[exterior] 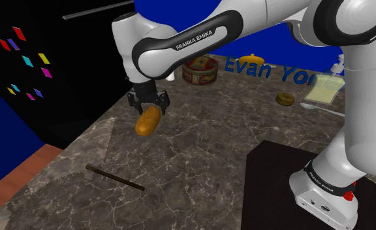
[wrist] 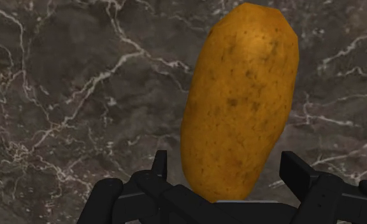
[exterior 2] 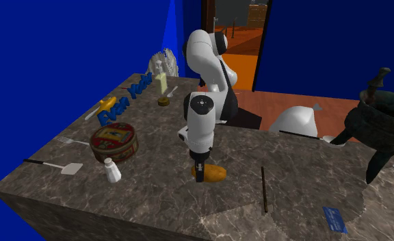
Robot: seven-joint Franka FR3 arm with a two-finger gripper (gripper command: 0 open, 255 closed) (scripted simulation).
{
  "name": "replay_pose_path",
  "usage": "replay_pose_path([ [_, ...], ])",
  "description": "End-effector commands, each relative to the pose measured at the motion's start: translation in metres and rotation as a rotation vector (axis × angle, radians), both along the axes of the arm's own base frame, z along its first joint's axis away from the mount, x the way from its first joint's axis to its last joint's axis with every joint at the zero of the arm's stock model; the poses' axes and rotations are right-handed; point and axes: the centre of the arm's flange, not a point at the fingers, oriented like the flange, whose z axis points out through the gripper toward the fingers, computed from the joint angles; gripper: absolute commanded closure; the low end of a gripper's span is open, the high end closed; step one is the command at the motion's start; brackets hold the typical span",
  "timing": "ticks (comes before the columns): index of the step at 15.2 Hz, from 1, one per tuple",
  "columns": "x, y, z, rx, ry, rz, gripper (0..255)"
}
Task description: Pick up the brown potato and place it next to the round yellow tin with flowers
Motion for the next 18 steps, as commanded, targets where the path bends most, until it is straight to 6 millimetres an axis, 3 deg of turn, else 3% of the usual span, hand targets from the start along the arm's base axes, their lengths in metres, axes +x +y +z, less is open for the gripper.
replay_pose_path([
  [1, 0.0, 0.0, 0.0, 0.0, 0.0, 0.0, 0],
  [5, 0.0, 0.0, 0.0, 0.0, 0.0, 0.0, 0],
  [6, 0.0, 0.0, 0.0, 0.0, 0.0, 0.0, 255],
  [15, 0.0, 0.0, 0.0, 0.0, 0.0, 0.0, 255],
  [18, 0.0, 0.0, 0.015, 0.0, 0.0, 0.0, 255],
])
